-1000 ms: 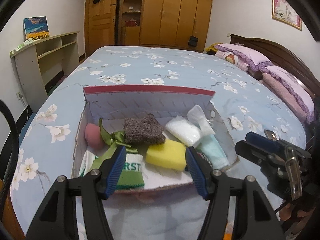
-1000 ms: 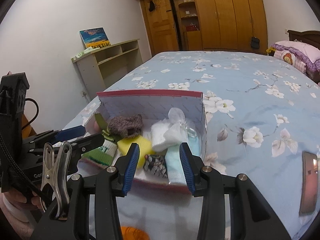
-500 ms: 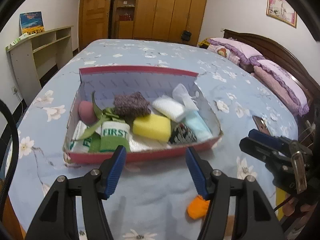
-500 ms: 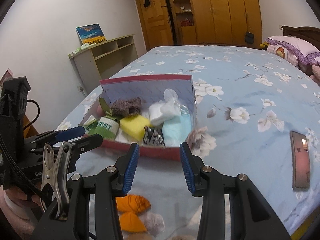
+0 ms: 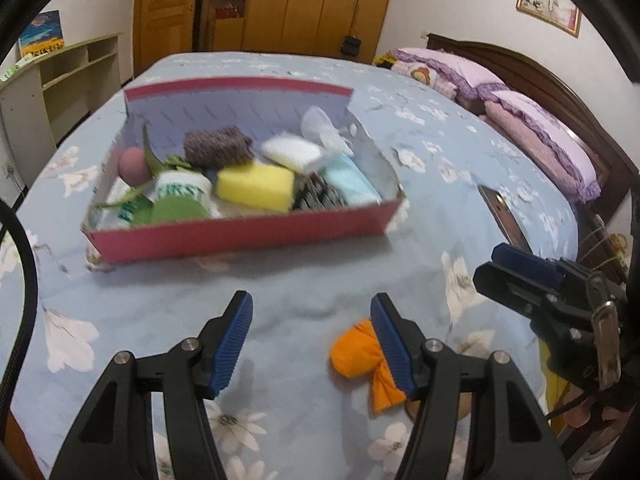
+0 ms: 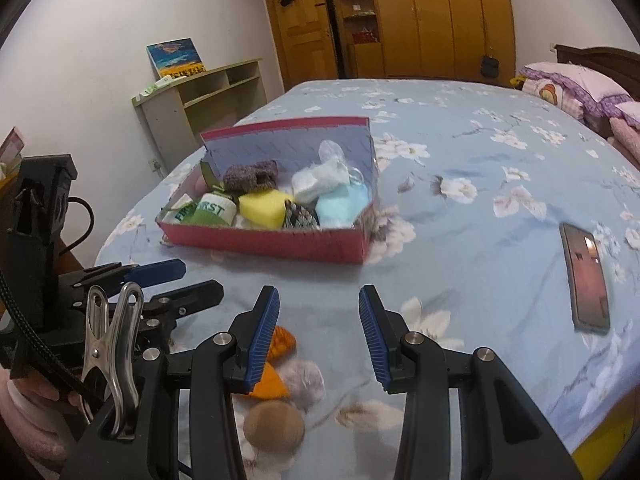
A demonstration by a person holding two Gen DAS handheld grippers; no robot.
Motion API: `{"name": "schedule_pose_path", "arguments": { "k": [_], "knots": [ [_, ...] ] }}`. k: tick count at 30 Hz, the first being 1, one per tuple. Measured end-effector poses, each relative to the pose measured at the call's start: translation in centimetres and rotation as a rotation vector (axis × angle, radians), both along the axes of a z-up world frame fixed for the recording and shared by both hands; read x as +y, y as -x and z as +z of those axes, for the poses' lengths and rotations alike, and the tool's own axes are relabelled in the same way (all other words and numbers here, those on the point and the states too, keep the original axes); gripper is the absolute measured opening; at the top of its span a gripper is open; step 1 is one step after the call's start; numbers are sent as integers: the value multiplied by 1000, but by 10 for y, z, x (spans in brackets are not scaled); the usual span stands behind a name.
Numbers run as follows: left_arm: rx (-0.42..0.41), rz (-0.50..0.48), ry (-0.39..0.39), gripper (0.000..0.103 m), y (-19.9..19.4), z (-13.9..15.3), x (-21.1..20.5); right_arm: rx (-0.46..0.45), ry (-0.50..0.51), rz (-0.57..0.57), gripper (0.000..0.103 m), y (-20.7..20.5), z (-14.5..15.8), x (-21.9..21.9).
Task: Organize soft objects
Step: 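Move both open grippers back down to the orange cloth and tan ball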
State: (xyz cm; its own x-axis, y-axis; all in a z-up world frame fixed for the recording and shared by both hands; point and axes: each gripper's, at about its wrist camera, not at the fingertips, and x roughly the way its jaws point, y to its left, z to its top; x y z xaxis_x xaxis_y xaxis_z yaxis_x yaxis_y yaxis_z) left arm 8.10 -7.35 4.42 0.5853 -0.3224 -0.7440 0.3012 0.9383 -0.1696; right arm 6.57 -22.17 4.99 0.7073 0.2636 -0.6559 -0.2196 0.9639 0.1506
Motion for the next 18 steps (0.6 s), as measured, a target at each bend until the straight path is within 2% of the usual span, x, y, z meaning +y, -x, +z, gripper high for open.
{"name": "schedule_pose_path", "arguments": {
  "k": [18],
  "knots": [
    [126, -52, 13, 65, 2, -35, -26, 35, -35, -33, 43, 12, -22, -18]
  ]
}}
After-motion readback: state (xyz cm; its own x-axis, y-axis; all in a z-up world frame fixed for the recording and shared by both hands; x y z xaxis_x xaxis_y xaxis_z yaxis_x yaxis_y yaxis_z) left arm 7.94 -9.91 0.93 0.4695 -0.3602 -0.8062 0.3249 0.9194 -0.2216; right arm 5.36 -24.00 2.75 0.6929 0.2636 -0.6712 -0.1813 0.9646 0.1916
